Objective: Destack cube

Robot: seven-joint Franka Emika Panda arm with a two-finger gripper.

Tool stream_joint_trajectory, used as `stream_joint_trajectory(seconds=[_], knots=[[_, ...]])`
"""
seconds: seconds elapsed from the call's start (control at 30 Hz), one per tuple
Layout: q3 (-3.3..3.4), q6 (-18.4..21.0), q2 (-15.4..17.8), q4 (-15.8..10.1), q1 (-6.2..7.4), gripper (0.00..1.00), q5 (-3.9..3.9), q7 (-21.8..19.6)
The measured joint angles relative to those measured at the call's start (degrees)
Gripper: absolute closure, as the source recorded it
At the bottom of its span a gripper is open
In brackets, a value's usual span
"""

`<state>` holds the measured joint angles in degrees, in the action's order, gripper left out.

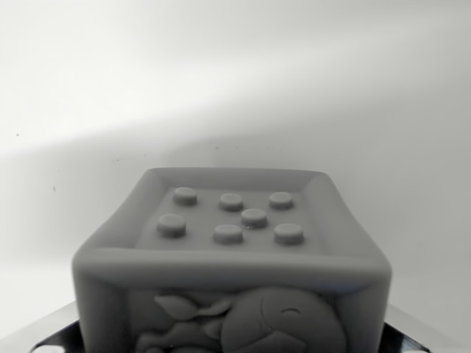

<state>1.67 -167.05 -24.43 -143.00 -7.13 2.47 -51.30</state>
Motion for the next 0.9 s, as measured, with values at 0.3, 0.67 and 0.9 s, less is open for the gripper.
stream_joint_trajectory(seconds=[0.3, 0.67, 0.9], knots=[[-0.22, -0.8, -1.3, 0.4, -0.25, 1.00, 0.00, 0.0], [-0.25, -0.9, -1.3, 0.5, -0.28, 0.00, 0.00, 0.0], [-0.26, -0.9, -1.3, 0.5, -0.29, 0.00, 0.00, 0.0]])
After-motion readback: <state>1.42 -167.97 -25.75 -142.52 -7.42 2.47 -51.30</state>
